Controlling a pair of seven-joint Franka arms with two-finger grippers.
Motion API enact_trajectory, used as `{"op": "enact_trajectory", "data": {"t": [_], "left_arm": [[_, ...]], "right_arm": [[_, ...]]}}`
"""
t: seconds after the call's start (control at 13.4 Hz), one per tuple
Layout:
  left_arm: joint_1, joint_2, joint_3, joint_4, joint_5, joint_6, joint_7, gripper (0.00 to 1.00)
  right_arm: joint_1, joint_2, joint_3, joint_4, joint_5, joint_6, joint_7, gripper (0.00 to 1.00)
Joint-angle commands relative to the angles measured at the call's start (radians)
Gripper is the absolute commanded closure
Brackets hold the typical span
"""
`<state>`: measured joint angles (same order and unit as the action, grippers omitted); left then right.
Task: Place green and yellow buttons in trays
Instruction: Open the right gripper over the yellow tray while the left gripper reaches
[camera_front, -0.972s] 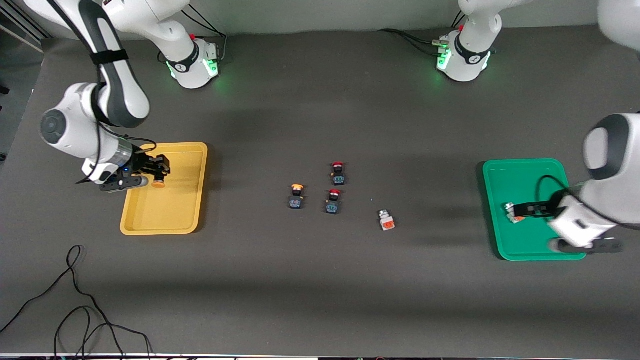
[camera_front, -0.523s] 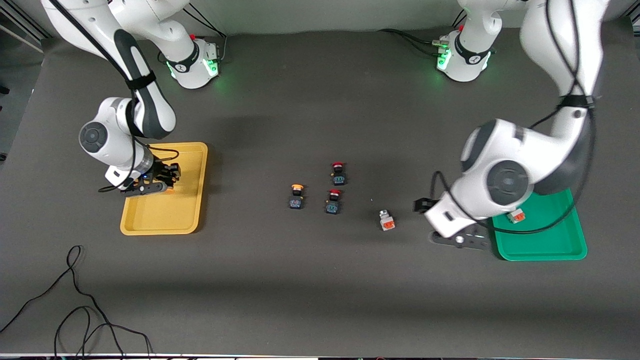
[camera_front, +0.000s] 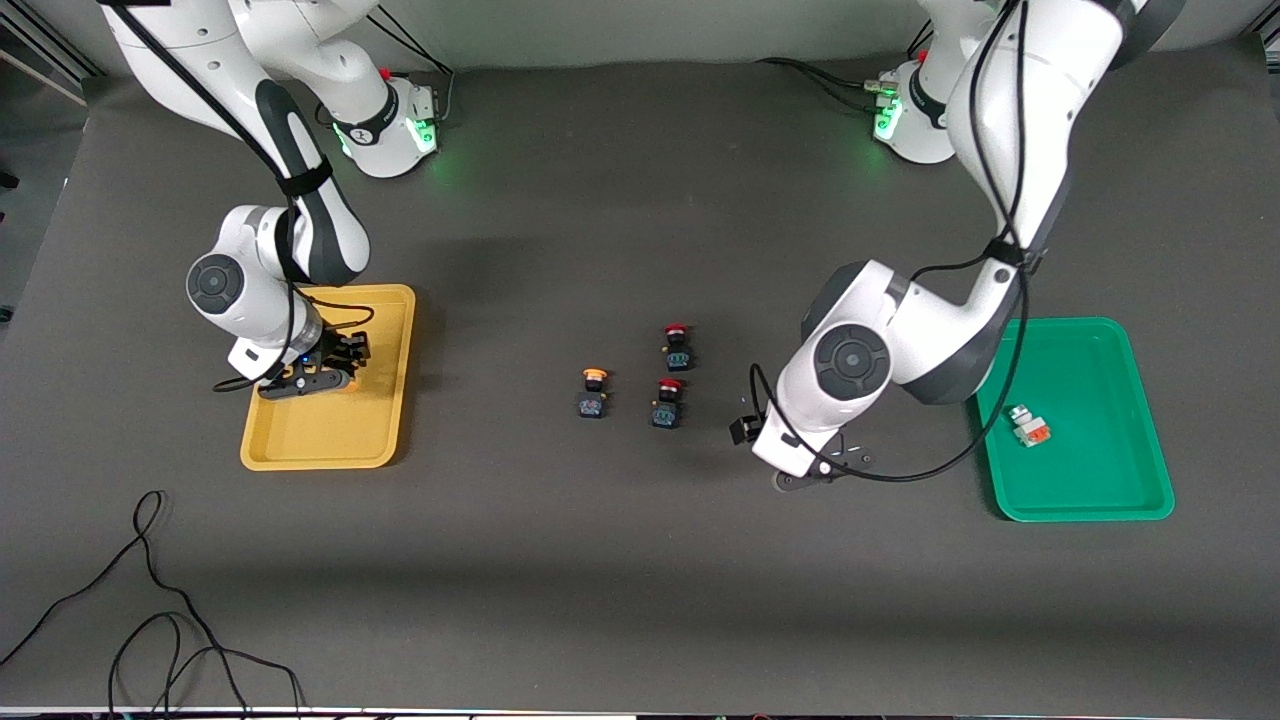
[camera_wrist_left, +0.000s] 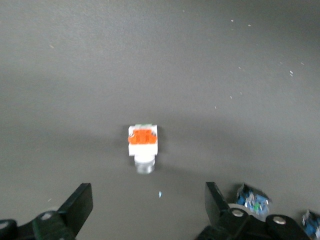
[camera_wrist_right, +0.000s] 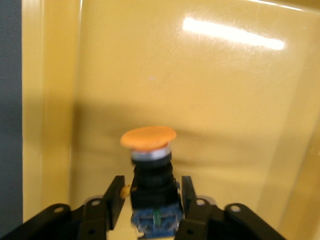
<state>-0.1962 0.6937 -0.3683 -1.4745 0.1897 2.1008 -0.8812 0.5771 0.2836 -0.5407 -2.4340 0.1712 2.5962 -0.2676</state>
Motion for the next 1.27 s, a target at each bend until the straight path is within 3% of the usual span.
{"op": "enact_trajectory", "data": {"t": [0.0, 0.22, 0.52, 0.67, 0.75, 0.97, 1.05, 1.2], "left_arm": [[-0.011, 0.046, 0.057, -0.021, 0.020, 0.092, -0.030, 0.01], [-0.012, 0.101, 0.060, -0.023, 0.022, 0.129, -0.030, 0.01], [-0.052, 0.130, 0.060, -0.026, 0.020, 0.136, -0.031, 0.01], [-0.054, 0.138, 0.060, -0.026, 0.022, 0.136, -0.025, 0.03], [-0.054, 0.138, 0.060, -0.026, 0.022, 0.136, -0.021, 0.13], [-0.051, 0.138, 0.062, -0.026, 0.023, 0.134, -0.015, 0.82], [-0.051, 0.135, 0.062, -0.026, 0.025, 0.133, -0.016, 1.00], [-0.048, 0.124, 0.062, -0.018, 0.025, 0.116, -0.015, 1.00]], "right_arm": [[0.009, 0.006, -0.005, 0.007, 0.042, 0.010, -0.024, 0.01], [0.010, -0.027, -0.005, 0.019, 0.074, -0.036, -0.036, 0.01], [0.021, -0.173, -0.005, 0.053, 0.154, -0.180, 0.001, 0.00], [0.024, -0.216, -0.005, 0.128, 0.154, -0.307, 0.083, 0.00], [0.042, -0.231, -0.007, 0.183, 0.153, -0.377, 0.152, 0.00], [0.064, -0.231, -0.005, 0.360, 0.140, -0.563, 0.289, 0.00], [0.087, -0.228, -0.005, 0.403, 0.139, -0.596, 0.339, 0.00], [0.130, -0.202, -0.005, 0.493, 0.139, -0.651, 0.448, 0.01]]}}
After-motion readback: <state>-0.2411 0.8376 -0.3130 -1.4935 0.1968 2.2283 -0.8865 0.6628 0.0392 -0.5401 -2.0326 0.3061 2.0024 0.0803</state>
